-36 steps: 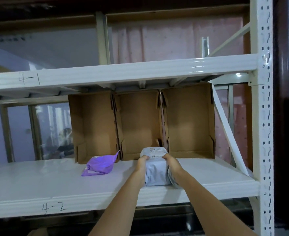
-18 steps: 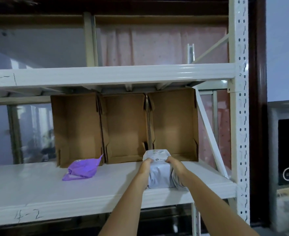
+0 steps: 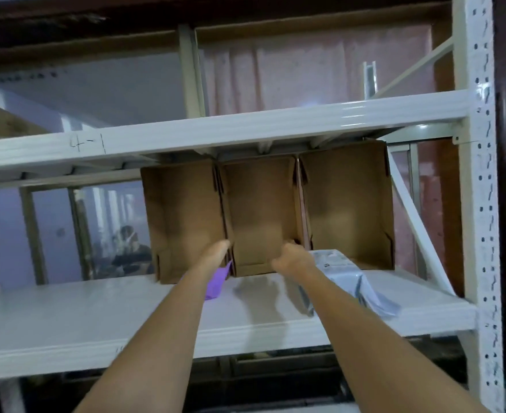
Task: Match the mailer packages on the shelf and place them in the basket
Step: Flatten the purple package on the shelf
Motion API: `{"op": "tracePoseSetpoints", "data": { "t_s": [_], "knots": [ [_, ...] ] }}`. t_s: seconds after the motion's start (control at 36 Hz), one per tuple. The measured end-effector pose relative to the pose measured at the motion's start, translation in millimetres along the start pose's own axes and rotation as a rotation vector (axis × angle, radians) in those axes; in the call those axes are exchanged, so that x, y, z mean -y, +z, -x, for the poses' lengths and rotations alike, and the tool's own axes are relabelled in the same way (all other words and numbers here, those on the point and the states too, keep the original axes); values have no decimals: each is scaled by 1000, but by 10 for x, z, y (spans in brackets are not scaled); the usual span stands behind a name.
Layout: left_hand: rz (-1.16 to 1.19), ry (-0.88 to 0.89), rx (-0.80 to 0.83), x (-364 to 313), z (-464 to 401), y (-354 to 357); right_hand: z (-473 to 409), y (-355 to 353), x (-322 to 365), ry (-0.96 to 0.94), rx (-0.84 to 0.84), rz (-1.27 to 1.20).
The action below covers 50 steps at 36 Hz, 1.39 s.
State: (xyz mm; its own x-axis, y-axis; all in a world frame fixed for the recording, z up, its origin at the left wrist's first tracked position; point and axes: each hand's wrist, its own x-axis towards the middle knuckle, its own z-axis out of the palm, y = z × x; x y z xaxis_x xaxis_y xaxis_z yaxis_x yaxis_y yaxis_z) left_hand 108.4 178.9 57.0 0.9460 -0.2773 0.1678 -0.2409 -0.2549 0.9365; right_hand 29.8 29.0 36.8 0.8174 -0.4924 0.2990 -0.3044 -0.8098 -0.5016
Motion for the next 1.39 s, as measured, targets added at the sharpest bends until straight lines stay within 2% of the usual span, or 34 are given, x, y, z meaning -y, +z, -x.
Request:
{"op": "tracePoseSetpoints", "data": {
  "t_s": [0.14, 0.19, 0.25, 0.31, 0.42, 0.58, 0.69, 0.86, 0.97, 1.19, 1.31, 1.39],
  "knots": [
    [-482, 89, -123, 546, -171, -714, -35, 527, 491, -106, 52, 85],
    [-675, 143, -51, 766, -243, -884, -97, 724, 653, -165, 38, 122],
    [-762, 255, 41, 928, -280, -989, -151, 869, 801, -197, 38, 192],
    [-697, 303, 71, 1060, -316, -1048, -228, 986, 921, -205, 41, 246],
    [-527, 312, 21, 1162, -407, -1060, -351, 1134, 1044, -165, 57, 287],
    [-556, 36, 46, 1194, -497, -953, -306, 1289, 822, -103, 130, 256],
    [-338, 26, 169, 1239, -542, -928, -269, 1339, 636, -66, 217, 145],
    [-206, -19, 425, 1246, -432, -1002, -253, 1157, 439, 50, 137, -66],
    [-146, -44, 499, 1273, -378, -1110, -238, 1071, 368, 115, 110, -164],
    [-231, -52, 349, 1413, -352, -1284, -263, 1201, 318, 245, 121, -350],
    [-235, -52, 343, 1488, -352, -1315, -284, 1253, 327, 327, 91, -463],
    [-244, -37, 327, 1506, -345, -1348, -315, 1235, 330, 355, 94, -459]
  ]
}}
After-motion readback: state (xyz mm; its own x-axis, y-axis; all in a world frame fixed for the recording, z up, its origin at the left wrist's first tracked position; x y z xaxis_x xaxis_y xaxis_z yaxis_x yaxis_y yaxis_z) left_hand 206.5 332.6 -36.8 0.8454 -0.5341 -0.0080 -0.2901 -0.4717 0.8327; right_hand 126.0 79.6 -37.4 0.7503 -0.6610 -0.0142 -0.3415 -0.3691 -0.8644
